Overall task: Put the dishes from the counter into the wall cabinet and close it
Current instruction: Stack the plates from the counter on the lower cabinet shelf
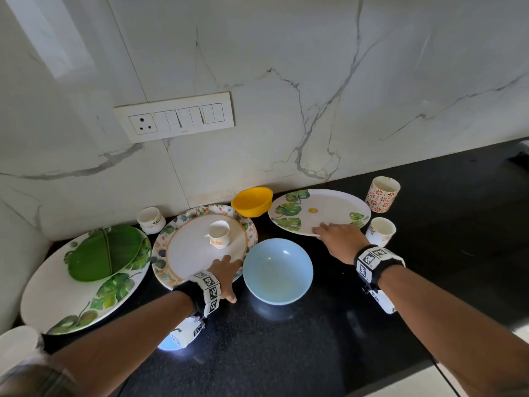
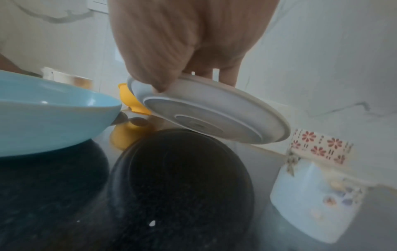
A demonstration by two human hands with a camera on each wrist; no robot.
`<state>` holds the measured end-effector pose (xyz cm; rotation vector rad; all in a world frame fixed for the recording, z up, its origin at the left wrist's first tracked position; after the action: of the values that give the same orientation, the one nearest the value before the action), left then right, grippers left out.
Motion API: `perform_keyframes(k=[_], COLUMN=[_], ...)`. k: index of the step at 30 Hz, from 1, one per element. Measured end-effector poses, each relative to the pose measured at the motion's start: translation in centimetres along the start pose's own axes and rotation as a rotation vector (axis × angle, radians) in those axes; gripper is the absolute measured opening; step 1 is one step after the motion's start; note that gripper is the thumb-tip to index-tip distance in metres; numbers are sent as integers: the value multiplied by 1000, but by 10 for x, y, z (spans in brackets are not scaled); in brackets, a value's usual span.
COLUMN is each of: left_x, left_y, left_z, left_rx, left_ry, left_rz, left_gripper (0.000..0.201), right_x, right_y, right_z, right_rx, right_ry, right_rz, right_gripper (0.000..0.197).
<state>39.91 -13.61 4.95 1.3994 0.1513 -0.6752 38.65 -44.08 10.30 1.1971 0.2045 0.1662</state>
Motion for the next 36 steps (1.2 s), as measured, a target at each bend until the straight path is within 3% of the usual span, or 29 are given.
perform_keyframes(k=[6, 12, 19, 25, 30, 33, 36], left_x=[-1, 0, -12, -54, -114, -163, -216], left_y=[1, 3, 31, 108, 199, 252, 301], left_z=[-1, -3, -6, 23, 55, 86, 116], left_rx=[-2, -9, -1, 71, -54, -44, -7], left_ry=[-4, -19, -43, -179, -328, -428, -500], left_rz=[7, 6, 12, 227, 536, 724, 937], left_gripper=[99, 97, 63, 46, 33, 35, 25], right_x=[-16, -30, -51, -81, -114, -135, -161], right_y=[35, 61, 109, 162, 212, 248, 290], right_z=[7, 9, 21, 58, 87, 93, 96], right_rx=[-106, -145, -67, 104, 146, 134, 119], right_ry=[13, 22, -31, -179, -211, -201, -174], right_rz=[37, 55, 174, 377, 460, 523, 599], right_gripper=[26, 26, 23, 27, 27, 28, 27])
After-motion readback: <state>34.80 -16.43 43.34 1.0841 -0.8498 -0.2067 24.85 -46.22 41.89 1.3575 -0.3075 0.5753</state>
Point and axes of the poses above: each hand's wrist, its own x-axis towards the middle knuckle, its own y-axis out of the back of the hand, z = x × y, the point moved 5 cm from there along x, towards the middle knuckle, and after that the axes turned 10 degrees about -x, right-handed, at the moved point
